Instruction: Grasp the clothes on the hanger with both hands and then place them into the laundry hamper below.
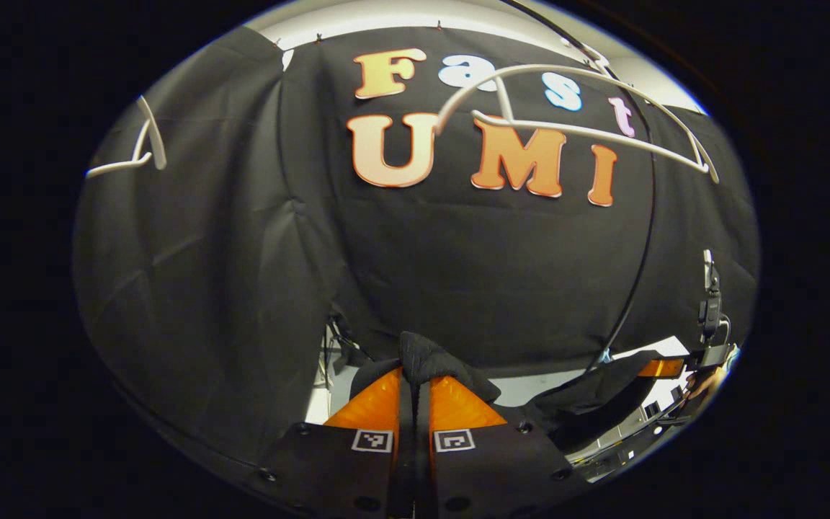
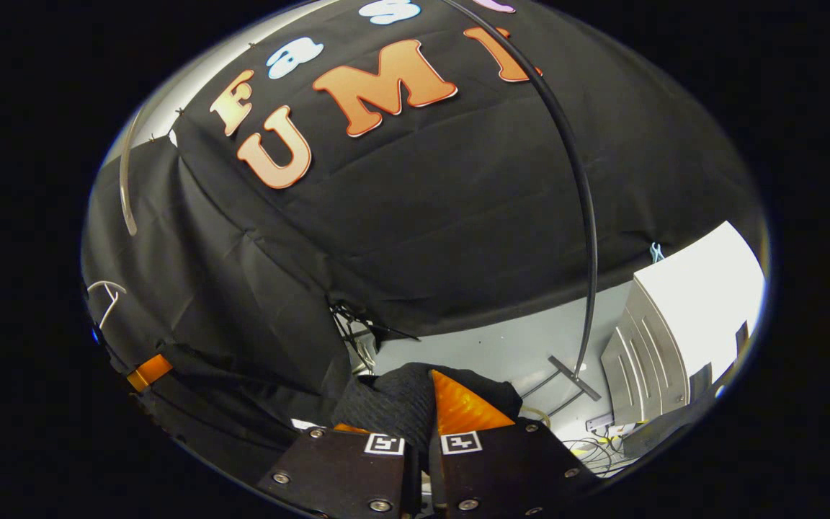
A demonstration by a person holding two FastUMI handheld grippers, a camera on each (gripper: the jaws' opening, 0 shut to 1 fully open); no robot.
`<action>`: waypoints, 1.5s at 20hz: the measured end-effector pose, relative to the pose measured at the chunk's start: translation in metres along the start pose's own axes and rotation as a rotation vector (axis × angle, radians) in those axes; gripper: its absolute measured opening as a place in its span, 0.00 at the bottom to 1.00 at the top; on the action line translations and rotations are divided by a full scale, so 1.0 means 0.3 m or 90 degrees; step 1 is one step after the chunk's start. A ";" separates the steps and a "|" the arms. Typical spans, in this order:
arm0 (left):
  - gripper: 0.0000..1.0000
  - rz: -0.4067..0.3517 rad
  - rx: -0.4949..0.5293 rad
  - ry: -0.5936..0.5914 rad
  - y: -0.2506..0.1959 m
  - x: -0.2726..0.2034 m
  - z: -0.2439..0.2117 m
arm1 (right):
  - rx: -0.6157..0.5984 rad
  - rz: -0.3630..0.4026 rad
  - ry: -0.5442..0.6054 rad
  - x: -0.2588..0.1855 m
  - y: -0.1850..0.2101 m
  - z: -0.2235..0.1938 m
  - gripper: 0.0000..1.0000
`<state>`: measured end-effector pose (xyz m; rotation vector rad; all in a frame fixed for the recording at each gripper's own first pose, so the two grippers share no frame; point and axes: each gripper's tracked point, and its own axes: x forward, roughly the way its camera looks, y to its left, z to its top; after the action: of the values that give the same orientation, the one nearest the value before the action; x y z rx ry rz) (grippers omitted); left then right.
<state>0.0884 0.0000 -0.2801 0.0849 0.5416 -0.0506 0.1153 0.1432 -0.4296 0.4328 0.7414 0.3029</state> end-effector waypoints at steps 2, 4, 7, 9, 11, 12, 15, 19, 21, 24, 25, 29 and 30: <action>0.07 -0.026 0.007 0.027 -0.051 0.029 -0.066 | -0.006 -0.007 0.013 0.008 0.005 -0.056 0.12; 0.07 -0.049 0.012 0.052 -0.091 0.070 -0.131 | -0.007 -0.014 0.025 0.023 0.016 -0.111 0.12; 0.07 -0.074 0.011 0.107 -0.147 0.134 -0.238 | 0.003 -0.025 0.042 0.057 0.027 -0.187 0.12; 0.07 -0.086 0.005 0.140 -0.181 0.177 -0.298 | 0.010 -0.029 0.054 0.080 0.038 -0.234 0.12; 0.07 -0.095 0.000 0.167 -0.207 0.202 -0.367 | 0.011 -0.034 0.068 0.109 0.045 -0.290 0.12; 0.07 -0.099 -0.001 0.182 -0.221 0.213 -0.398 | 0.010 -0.037 0.076 0.122 0.050 -0.317 0.12; 0.07 -0.105 -0.010 0.234 -0.245 0.242 -0.511 | 0.007 -0.053 0.104 0.166 0.040 -0.387 0.12; 0.07 -0.092 0.014 0.294 -0.229 0.310 -0.663 | -0.022 -0.081 0.150 0.224 -0.006 -0.519 0.12; 0.07 -0.089 0.018 0.322 -0.219 0.335 -0.726 | -0.025 -0.098 0.177 0.250 -0.040 -0.584 0.13; 0.07 -0.082 0.025 0.357 -0.200 0.365 -0.809 | -0.014 -0.122 0.204 0.309 -0.070 -0.652 0.17; 0.07 -0.081 0.028 0.371 -0.202 0.370 -0.835 | -0.012 -0.128 0.214 0.325 -0.083 -0.670 0.19; 0.08 -0.070 0.038 0.421 -0.169 0.389 -0.913 | -0.019 -0.145 0.241 0.363 -0.088 -0.710 0.11; 0.13 -0.066 0.038 0.430 -0.157 0.389 -0.926 | -0.022 -0.153 0.248 0.365 -0.094 -0.721 0.00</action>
<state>0.0425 -0.0237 -0.5806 0.1327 1.2199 -0.1419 0.0429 0.2224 -0.6488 0.2487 1.1571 0.1743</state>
